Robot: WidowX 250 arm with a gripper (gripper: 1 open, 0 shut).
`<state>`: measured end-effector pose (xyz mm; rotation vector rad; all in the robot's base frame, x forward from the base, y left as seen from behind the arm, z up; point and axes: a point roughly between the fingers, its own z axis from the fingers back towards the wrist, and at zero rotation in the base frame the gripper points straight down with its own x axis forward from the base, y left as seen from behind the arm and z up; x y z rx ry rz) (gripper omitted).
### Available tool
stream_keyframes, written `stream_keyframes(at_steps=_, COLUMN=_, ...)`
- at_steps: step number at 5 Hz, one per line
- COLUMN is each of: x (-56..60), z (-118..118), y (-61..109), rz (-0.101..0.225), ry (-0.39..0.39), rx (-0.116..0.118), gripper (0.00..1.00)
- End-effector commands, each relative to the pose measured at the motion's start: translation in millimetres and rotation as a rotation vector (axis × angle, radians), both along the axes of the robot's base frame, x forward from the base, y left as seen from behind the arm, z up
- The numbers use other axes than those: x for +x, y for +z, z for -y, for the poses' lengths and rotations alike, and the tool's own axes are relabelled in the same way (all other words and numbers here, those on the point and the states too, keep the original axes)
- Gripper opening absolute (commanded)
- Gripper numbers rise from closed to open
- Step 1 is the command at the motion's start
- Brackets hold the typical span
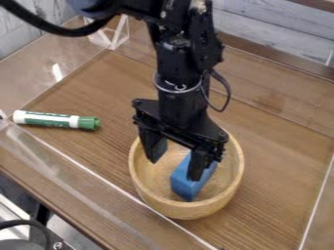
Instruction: Put the blue block in the brown bowl
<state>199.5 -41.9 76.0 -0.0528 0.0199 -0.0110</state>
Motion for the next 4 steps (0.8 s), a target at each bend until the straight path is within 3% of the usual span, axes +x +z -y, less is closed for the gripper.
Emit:
stream_keyframes(at_steps=1, x=2.7, z=3.6, y=10.0, rz=0.034, ry=-0.011, rx=-0.012, gripper=1.0)
stream_keyframes(at_steps=4, x=-1.6, z=7.7, y=15.3, rz=0.034, ry=-0.029, rx=-0.029, gripper=1.0)
